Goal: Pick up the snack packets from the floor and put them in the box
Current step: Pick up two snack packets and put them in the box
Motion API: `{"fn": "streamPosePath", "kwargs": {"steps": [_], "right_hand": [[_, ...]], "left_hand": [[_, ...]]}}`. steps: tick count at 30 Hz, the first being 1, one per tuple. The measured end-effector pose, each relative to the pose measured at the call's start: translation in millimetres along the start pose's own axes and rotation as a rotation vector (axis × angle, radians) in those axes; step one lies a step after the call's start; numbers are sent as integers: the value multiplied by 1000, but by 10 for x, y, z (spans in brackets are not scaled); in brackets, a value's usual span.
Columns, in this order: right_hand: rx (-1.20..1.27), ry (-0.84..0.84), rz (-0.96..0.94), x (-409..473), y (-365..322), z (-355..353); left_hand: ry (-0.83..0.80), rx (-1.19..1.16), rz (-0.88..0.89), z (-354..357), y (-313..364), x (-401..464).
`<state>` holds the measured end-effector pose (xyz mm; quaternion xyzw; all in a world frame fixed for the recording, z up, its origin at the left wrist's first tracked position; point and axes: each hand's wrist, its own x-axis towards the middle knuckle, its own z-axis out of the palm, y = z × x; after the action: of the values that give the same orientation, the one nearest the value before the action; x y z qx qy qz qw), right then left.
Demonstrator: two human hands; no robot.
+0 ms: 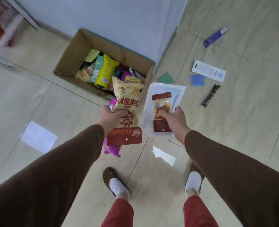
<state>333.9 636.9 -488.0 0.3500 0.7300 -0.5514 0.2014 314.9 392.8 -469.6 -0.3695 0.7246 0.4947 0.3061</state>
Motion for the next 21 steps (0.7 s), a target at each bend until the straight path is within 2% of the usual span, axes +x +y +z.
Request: {"fn": "streamPosePath", "kwargs": {"steps": [5, 9, 16, 21], "right_hand": [[18, 11, 29, -184, -315, 794], [17, -1, 20, -84, -569, 1153], [-16, 63, 15, 388, -961, 1444], [9, 123, 19, 750, -1094, 1584]], "left_hand": [[15, 35, 16, -821, 118, 211], [25, 31, 16, -1177, 302, 513], [-4, 55, -19, -1297, 852, 1147], [-24, 133, 41, -1202, 1296, 1557]]}}
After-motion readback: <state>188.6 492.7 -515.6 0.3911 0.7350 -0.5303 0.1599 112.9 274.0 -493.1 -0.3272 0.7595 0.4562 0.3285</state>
